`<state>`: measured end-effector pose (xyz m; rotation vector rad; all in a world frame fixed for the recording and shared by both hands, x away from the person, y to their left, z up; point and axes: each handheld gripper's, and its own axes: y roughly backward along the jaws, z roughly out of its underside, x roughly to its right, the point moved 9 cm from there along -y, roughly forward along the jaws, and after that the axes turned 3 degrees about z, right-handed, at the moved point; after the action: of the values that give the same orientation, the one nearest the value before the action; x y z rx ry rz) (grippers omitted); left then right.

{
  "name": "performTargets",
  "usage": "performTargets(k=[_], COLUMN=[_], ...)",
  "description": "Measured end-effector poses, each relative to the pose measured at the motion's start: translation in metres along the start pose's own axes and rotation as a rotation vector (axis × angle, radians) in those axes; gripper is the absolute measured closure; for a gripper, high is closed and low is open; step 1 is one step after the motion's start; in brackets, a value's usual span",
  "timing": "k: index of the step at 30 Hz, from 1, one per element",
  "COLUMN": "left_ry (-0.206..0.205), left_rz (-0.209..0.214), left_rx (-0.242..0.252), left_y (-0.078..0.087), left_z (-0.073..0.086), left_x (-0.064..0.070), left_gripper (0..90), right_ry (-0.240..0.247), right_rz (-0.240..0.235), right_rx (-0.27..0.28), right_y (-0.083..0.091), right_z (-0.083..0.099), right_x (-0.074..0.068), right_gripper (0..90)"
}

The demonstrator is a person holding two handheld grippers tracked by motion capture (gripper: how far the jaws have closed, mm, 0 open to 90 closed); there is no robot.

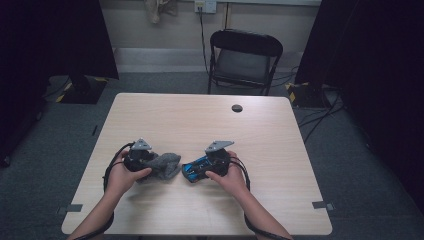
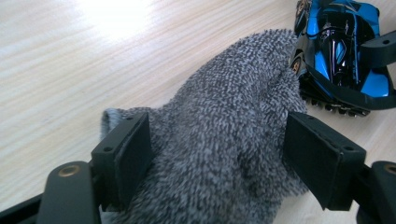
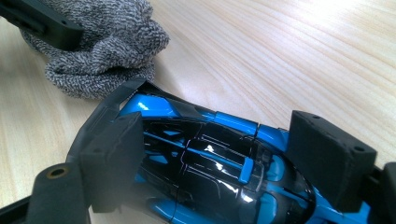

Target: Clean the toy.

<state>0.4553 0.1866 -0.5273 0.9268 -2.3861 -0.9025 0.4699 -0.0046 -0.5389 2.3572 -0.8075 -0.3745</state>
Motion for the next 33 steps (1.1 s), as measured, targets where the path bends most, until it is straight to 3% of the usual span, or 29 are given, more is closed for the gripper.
performTargets(k=[5, 10, 16, 25, 29, 33], left_ry=[-0.024, -0.038, -0.054, -0.082, -0.060, -0.063], left_rz=[0.009, -0.001, -0.027, -0.055, -0.048, -0.061], left_rx=[-0.036, -0.045, -0.049, -0.051, -0.048, -0.048], left_y=[0.001, -0.005, -0.008, -0.009, -0.007, -0.008], left_z=[0.011, 0.020, 0.022, 0.023, 0.023, 0.023], left_x=[0.003, 0.002, 0.001, 0.002, 0.004, 0.003], left_gripper=[20.2, 19.1, 20.8, 32.4, 48.5, 50.5], right_ry=[0.000, 0.002, -0.012, -0.019, -0.025, -0.036], right_rz=[0.007, 0.035, 0.047, 0.073, 0.081, 0.088], right_rx=[-0.008, -0.075, -0.072, -0.031, -0.010, -0.010], right_y=[0.000, 0.004, 0.012, 0.012, 0.012, 0.014], right_z=[0.000, 0.000, 0.006, 0.010, 0.012, 0.013], right_x=[0.000, 0.001, 0.003, 0.004, 0.005, 0.007], right_gripper=[18.2, 14.3, 14.1, 14.0, 13.8, 13.8])
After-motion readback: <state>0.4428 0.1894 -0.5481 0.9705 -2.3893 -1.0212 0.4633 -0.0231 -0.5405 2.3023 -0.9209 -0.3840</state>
